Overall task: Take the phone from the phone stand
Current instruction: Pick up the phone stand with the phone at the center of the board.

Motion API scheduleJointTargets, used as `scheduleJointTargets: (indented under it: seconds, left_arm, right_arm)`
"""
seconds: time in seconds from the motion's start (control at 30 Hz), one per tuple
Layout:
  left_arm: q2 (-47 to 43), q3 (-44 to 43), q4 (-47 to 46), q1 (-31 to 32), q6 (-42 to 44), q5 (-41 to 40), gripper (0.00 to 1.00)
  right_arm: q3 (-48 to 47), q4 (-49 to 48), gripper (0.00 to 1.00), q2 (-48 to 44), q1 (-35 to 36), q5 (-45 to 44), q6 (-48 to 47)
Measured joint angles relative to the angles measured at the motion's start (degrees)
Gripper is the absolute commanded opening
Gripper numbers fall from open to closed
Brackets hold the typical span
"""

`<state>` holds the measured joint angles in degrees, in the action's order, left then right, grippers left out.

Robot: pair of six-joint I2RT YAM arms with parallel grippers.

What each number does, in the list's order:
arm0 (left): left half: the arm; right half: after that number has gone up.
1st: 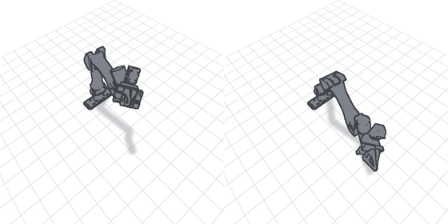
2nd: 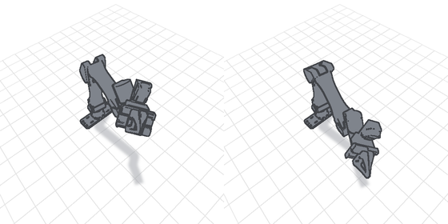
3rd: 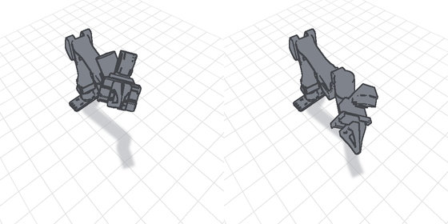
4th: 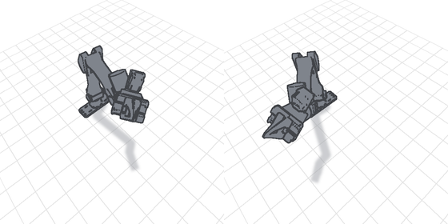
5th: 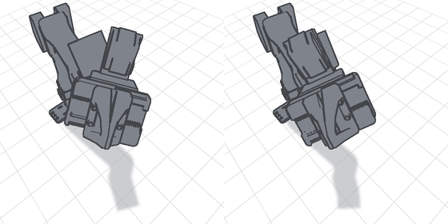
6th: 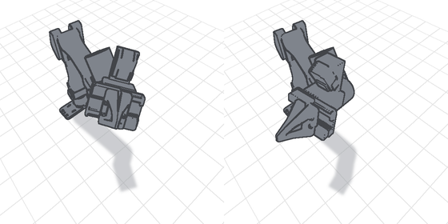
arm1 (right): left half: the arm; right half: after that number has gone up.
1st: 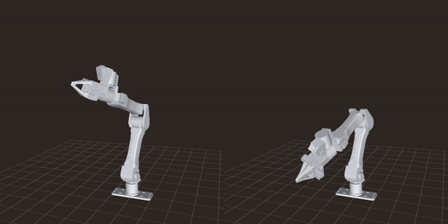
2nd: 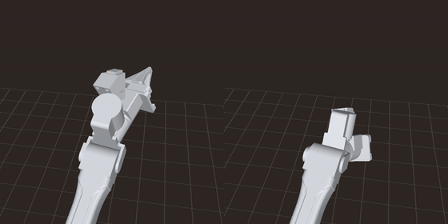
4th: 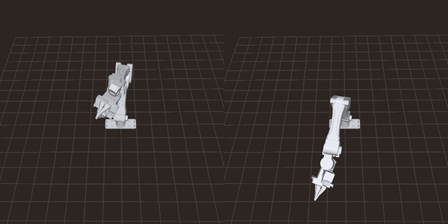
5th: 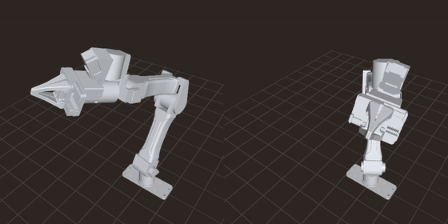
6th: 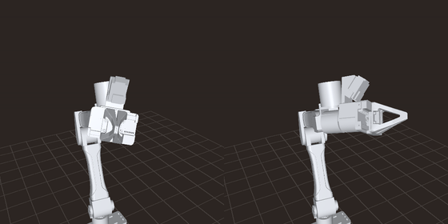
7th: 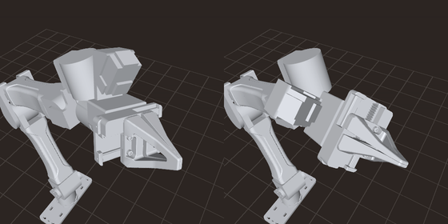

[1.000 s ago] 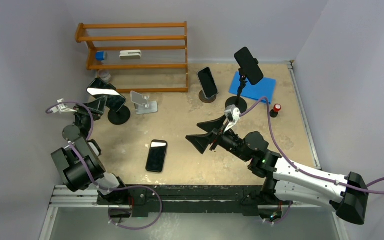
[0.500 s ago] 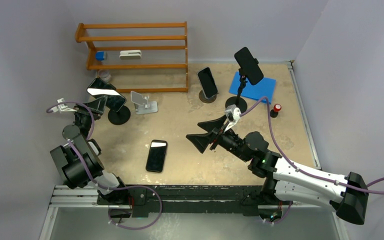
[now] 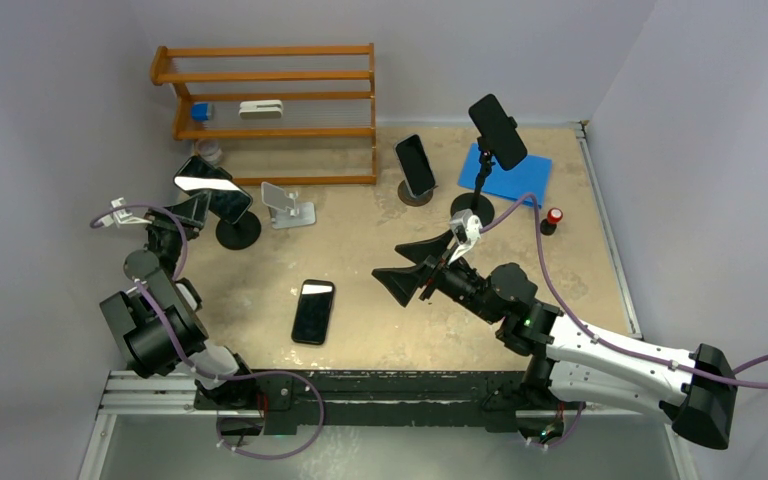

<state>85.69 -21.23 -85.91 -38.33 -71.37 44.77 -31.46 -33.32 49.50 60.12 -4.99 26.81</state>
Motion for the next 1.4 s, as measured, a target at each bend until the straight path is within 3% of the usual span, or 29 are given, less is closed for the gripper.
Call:
scheduleJointTargets:
  seconds: [0.33,0.73,0.97,1.4]
  left_arm:
    - [0.3,0.0,0.0,-0.2,0.0,0.0,0.37]
    - [1.0,-0.5,-0.1,-0.2,-1.8,1.1,0.01]
    - [0.4,-0.6,0.9,-0.2,-3.1,1.1,0.00]
    - [-8.0,-0.6,12.2,0.2,-4.3,0.7,0.00]
  right_arm:
    - [0.0,0.0,0.86,0.0,0.0,0.0,0.0]
    - [0.0,0.1,0.86,0.4,0.0,-0.1,0.0]
    - [0.0,0.0,0.86,0.4,0.0,-0.3,-0.1]
    - [0.0,0.4,0.86,0.4,0.0,-0.5,-0.3]
